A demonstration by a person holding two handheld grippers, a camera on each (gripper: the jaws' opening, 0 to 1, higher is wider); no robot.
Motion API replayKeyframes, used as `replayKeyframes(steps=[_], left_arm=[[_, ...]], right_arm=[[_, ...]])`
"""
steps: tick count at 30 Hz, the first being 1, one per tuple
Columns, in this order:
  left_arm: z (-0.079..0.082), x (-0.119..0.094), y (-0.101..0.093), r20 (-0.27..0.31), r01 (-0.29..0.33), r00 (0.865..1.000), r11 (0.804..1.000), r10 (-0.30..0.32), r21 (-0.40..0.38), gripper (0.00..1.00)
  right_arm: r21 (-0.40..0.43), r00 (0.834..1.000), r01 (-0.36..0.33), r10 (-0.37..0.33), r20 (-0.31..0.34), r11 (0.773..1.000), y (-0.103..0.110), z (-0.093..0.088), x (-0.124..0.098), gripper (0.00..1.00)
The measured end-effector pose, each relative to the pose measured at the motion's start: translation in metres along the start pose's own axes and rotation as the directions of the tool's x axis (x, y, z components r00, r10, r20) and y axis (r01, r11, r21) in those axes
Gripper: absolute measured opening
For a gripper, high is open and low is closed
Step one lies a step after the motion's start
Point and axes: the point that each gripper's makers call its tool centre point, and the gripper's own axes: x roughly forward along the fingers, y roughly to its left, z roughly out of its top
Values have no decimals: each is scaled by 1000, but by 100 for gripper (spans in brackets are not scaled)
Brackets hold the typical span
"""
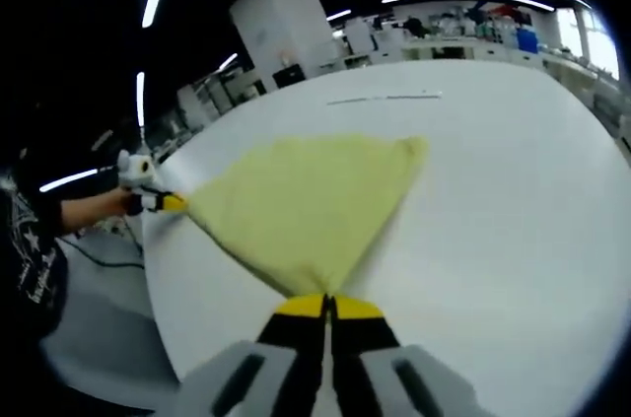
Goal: Fold the garment on the visible template until the final outline fits inside the template.
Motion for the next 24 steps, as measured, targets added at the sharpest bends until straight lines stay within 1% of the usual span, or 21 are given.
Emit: replayKeyframes(steps=[4,8,12,19,20,21,22,23,24], left_arm=[[-3,-2,-4,-7,0,1000,1000,0,19,0],[-6,-4,-6,-6,-1,1000,1000,1,19,0],[-10,-8,-13,-23,7,1000,999,-6,44,0],[-11,-8,-14,-19,0,1000,999,1,49,0],[-12,-8,-12,-22,-8,1000,999,9,48,0],[-14,-7,-11,-36,-13,999,998,15,58,0],[-16,-6,-10,-51,-29,998,996,33,85,0],[-17,-5,-9,-58,-36,997,996,41,85,0],[-17,-3,-13,-56,-30,998,997,35,76,0]], right_arm=[[-16,1000,-3,3,-11,1000,4,-4,-3,0],[-19,1000,-5,4,-16,1000,5,-8,-7,0],[-21,1000,-5,4,-20,1000,6,-11,-9,0],[-26,1000,-1,0,-21,1000,7,-11,-11,0],[-33,1000,2,-3,-22,999,8,-11,-11,0],[-34,1000,3,-4,-21,999,8,-11,-10,0],[-37,1000,7,-8,-17,999,8,-11,-10,0],[-37,1000,9,-9,-17,999,9,-11,-9,0],[-31,1000,13,-14,-17,999,9,-11,-8,0]])
